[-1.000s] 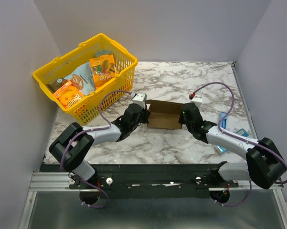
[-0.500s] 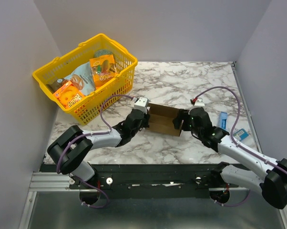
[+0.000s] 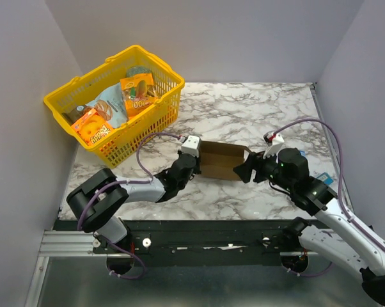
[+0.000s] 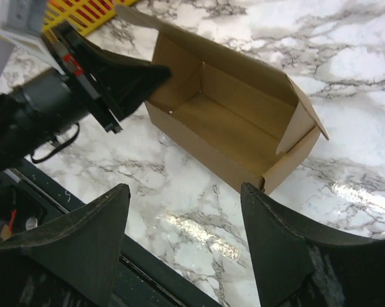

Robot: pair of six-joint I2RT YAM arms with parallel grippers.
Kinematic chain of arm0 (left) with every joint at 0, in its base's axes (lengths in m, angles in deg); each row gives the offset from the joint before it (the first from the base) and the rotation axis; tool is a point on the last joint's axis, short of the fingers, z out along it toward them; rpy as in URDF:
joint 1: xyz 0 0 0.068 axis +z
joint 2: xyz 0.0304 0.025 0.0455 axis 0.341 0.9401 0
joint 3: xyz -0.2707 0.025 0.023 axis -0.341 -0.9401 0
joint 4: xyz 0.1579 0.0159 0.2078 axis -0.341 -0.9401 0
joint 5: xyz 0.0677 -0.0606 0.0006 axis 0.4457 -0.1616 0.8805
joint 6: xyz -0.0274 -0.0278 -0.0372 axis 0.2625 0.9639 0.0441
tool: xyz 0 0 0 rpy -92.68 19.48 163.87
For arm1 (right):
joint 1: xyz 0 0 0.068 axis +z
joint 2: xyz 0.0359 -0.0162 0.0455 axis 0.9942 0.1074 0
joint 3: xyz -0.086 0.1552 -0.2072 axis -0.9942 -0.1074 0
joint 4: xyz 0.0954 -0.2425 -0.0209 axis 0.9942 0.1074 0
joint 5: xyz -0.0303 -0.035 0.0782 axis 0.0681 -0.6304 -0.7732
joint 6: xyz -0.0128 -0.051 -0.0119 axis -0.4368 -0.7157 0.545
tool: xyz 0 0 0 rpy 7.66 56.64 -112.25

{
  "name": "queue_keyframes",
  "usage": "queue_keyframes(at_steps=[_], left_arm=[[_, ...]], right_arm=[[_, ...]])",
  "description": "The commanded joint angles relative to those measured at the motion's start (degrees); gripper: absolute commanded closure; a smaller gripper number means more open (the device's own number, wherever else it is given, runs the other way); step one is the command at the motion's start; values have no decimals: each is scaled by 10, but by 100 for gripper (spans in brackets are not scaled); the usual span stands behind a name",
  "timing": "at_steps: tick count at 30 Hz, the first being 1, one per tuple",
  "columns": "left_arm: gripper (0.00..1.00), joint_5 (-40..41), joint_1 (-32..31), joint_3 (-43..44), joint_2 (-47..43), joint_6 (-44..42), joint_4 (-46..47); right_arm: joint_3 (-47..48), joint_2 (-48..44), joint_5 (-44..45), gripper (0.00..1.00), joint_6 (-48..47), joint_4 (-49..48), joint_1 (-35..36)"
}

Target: Fold the paper box

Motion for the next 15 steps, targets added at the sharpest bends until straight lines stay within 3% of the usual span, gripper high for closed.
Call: queue_keyframes(at_steps=[1,7,12,15], left_arm=[[100,80,-25,-29,41,-52,-16],[100,132,-50,-32,74,-80,12],[100,153,-69,-36,89,-93,27],[100,157,-78,-34,99,-93,26]], right_arm=[[66,9,15,28,13,46,3],[147,126,86,33,51,-29,3],[131,214,138,33,45,-120,3],[107,259,118,33,39,-201,3]])
